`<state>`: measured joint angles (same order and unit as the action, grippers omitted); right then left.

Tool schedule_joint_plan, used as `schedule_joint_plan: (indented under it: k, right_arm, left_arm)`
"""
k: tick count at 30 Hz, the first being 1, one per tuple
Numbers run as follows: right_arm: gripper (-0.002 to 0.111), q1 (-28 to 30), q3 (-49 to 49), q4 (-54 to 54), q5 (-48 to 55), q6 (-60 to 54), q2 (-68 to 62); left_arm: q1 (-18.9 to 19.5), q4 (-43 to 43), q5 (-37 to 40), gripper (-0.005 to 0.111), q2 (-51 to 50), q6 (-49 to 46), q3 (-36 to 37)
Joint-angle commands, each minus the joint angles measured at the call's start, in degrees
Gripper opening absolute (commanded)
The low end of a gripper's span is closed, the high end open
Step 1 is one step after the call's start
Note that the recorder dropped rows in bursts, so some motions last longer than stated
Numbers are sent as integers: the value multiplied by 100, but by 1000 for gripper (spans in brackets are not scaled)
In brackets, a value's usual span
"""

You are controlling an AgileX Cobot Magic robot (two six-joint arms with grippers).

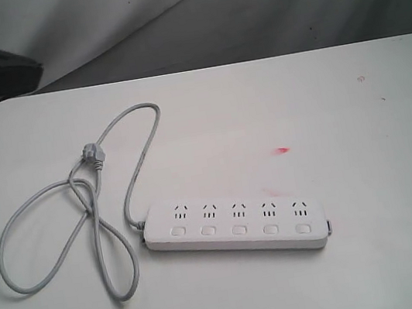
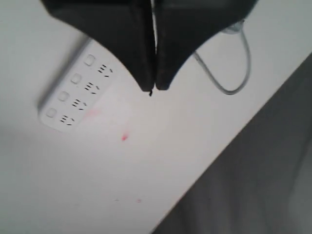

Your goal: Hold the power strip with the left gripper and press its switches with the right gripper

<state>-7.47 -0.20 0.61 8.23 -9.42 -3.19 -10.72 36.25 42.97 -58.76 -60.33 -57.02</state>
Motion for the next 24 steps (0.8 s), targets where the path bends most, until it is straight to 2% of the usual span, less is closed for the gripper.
schedule_joint_plan:
  k: [1,4,10,16,21,24]
  right_arm:
    - [0,21,20,-61,-6,14,30]
    - [0,21,20,-61,-6,14,30]
    - [0,21,20,-61,-6,14,30]
    - [0,21,20,-61,-6,14,30]
    - [0,21,20,-61,-6,14,30]
    - [0,21,20,-61,-6,14,30]
  left_arm:
    - [-19,-100,-1492,0,1385,209,1412]
    - [-19,-85,-2538,0,2537,517,2385]
    - [-19,-85,-3931,0,4228,670,4000]
    - [-19,-59,-4122,0,4928,804,4785]
    - [-19,70,-4045,0,4931,804,5013]
    - [-19,-38,-4009,0,4931,1164,5104]
